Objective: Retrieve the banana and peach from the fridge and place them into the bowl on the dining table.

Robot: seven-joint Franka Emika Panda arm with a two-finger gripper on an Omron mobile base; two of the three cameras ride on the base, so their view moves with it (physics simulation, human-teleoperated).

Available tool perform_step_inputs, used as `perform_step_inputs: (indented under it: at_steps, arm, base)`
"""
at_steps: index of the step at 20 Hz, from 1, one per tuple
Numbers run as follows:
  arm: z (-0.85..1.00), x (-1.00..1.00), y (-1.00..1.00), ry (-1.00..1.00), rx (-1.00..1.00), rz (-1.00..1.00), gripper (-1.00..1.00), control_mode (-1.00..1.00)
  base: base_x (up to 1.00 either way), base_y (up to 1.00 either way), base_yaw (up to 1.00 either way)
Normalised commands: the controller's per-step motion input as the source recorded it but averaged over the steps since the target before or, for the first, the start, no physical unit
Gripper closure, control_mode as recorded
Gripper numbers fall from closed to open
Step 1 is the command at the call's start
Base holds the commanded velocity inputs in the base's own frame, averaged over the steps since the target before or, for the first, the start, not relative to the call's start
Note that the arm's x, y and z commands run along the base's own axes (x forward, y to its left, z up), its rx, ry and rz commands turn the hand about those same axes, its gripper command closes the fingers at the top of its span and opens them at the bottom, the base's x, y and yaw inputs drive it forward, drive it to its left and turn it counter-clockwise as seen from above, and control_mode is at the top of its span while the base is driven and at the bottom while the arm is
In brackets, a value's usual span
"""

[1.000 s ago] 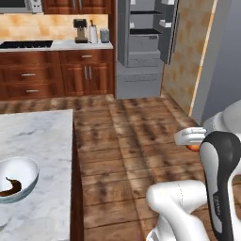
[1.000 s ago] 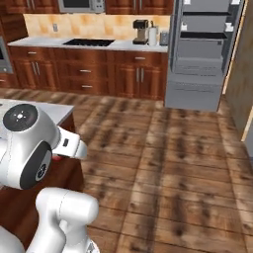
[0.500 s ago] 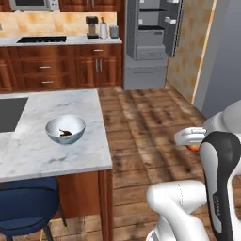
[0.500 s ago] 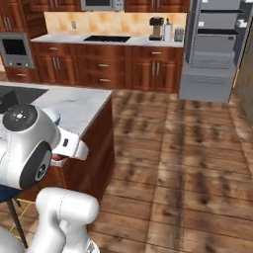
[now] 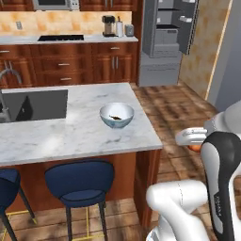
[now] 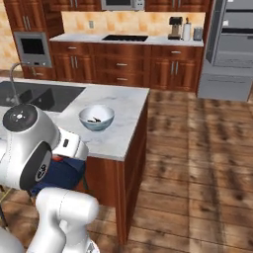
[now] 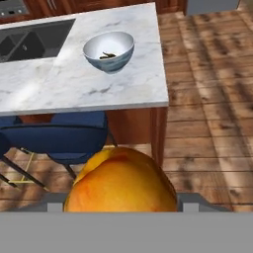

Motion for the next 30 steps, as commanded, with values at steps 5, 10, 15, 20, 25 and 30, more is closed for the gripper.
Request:
perform_step_inputs:
  at_steps: [5, 10, 15, 20, 25, 30]
  arm:
    - [0.00, 0.00, 0.00, 0.00, 0.00, 0.00, 1.00, 1.00]
    - [0.00, 0.00, 0.00, 0.00, 0.00, 0.00, 1.00, 1.00]
    - [0.00, 0.00, 0.00, 0.00, 0.00, 0.00, 1.00, 1.00]
    - [0.00, 0.00, 0.00, 0.00, 0.00, 0.00, 1.00, 1.00]
    - [0.00, 0.00, 0.00, 0.00, 0.00, 0.00, 1.00, 1.00]
    - [0.00, 0.00, 0.00, 0.00, 0.00, 0.00, 1.00, 1.00]
  base:
    - [0.21, 0.73, 0.00]
    - [0.81, 0.08, 0.00]
    - [0.99, -0.41, 0.00]
    - [0.86, -0.33, 0.07]
    - [0.51, -0.28, 0.27]
    - [0.26, -0.21, 0.32]
